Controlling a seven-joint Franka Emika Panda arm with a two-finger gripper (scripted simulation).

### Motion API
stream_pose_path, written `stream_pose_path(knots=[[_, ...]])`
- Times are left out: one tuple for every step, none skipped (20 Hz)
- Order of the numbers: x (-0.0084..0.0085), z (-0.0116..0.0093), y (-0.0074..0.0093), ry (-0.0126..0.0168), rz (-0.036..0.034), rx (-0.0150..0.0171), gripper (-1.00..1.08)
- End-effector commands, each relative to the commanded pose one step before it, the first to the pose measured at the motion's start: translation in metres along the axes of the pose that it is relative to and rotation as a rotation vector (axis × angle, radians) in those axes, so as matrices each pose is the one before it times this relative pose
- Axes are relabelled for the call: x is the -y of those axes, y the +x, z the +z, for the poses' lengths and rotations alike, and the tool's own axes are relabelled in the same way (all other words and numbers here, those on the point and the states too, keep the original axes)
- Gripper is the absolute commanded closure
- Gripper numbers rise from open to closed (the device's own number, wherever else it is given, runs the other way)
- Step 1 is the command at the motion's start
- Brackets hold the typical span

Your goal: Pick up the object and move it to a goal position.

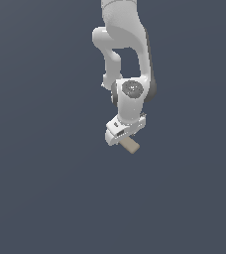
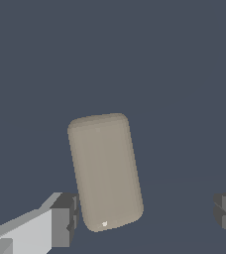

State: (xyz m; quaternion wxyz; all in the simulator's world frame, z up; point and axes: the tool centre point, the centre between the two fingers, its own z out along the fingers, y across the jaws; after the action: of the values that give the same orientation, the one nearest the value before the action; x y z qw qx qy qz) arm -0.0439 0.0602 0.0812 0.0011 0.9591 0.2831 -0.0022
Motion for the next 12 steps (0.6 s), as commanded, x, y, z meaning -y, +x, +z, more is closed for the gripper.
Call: stream_pose_path(knots=[[0.01005, 0.00657, 0.00020, -0.00060, -0.06650, -0.00186, -0.92], [0.00331, 0.00209, 0.00023, 0.00008, -0.02079, -0.00049, -0.92], [0.00296, 0.00186, 0.00025, 0.00011, -0.01860, -0.00048, -0.92], [0.00263, 0.00163, 0.00026, 0.00013, -0.01644, -0.00045, -0.92], [0.00228, 0.00140, 0.00025, 0.00013, -0.01425, -0.00042, -0.92], [0.00194, 0.00118, 0.00024, 0.00013, -0.01207, -0.00037, -0.92], [0.00158, 0.00096, 0.00020, 0.00011, -0.00986, -0.00032, -0.92], [0.00124, 0.00074, 0.00017, 0.00010, -0.00768, -0.00025, -0.92], [0.00088, 0.00053, 0.00012, 0.00007, -0.00548, -0.00019, -0.92], [0.00054, 0.00032, 0.00008, 0.00004, -0.00331, -0.00011, -0.92], [0.00022, 0.00010, 0.00006, 0.00002, -0.00120, -0.00004, -0.92], [-0.00073, -0.00043, -0.00015, 0.00036, 0.00648, 0.00061, -0.92]])
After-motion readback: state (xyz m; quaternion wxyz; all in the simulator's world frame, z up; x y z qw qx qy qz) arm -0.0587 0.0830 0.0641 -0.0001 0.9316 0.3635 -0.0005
